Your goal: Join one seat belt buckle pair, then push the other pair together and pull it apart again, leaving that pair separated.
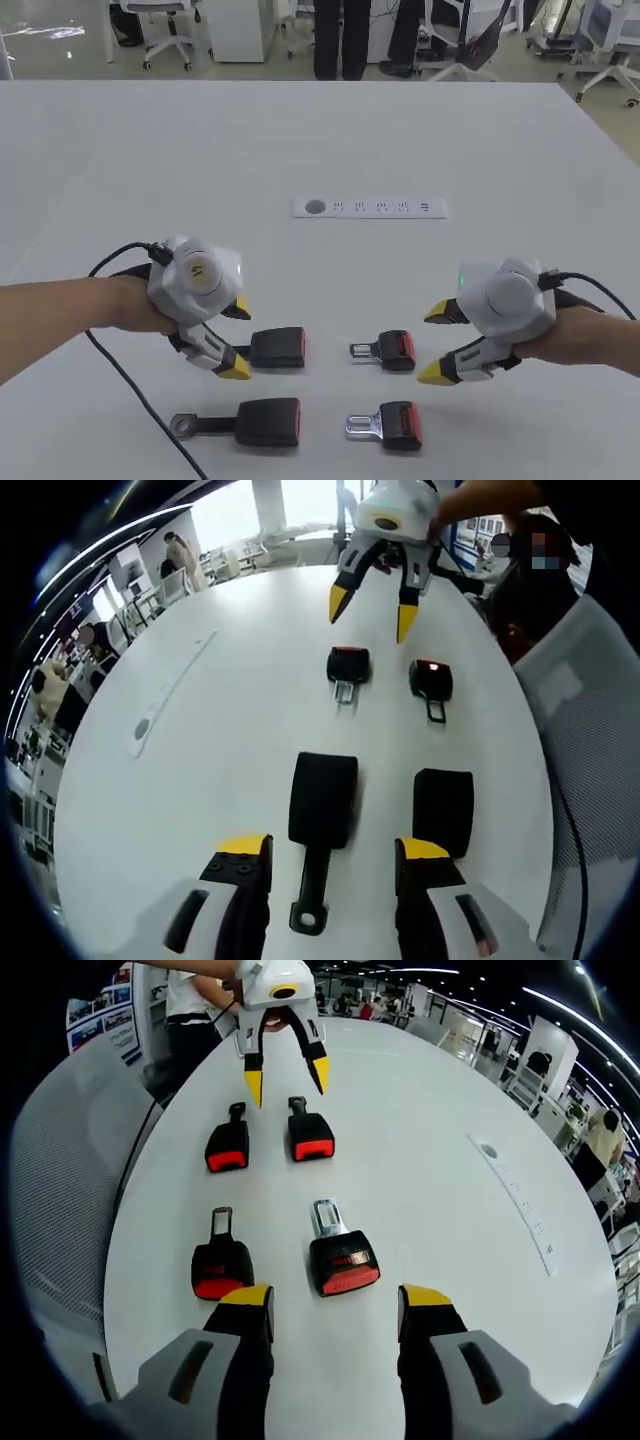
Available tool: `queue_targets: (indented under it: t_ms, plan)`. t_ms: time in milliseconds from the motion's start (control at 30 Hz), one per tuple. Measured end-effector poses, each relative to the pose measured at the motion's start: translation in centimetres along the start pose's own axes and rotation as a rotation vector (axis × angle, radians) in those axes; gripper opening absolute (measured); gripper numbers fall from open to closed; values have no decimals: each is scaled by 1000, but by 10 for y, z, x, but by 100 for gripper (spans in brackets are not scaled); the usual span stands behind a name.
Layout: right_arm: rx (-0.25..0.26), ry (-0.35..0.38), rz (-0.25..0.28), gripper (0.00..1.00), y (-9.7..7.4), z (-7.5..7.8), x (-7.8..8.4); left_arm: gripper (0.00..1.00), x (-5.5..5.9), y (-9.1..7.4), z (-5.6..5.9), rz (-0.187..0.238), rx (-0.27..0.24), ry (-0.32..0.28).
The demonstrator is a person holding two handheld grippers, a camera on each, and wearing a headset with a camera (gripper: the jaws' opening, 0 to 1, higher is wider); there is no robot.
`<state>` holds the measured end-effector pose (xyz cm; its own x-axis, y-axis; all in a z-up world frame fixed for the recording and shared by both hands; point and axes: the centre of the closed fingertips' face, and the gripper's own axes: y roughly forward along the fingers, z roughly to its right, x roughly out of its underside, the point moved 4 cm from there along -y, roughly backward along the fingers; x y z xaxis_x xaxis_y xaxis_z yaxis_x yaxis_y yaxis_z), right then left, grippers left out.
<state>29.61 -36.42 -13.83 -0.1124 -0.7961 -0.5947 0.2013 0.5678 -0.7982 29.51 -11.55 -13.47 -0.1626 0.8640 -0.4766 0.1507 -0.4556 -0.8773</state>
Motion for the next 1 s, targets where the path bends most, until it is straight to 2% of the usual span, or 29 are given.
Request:
queue_targets:
  t_ms: [333, 467, 667, 933, 1000]
  plan:
    - [-28, -26, -11, 45, 14, 7, -3, 46, 0, 11, -5, -47, 31, 58]
    - [-42, -37, -21, 44, 23, 9, -3, 44, -4, 11, -4, -51, 41, 71]
    - [-64, -49, -38, 42, 32, 9, 0, 41, -4, 19, -7, -58, 57, 81]
    - [-83, -40, -60, 38, 37, 8, 3, 39, 1, 34, -10, -89, 73, 96]
    - [-88, -43, -65, 37, 41, 8, 4, 37, 0, 33, -10, -91, 81, 94]
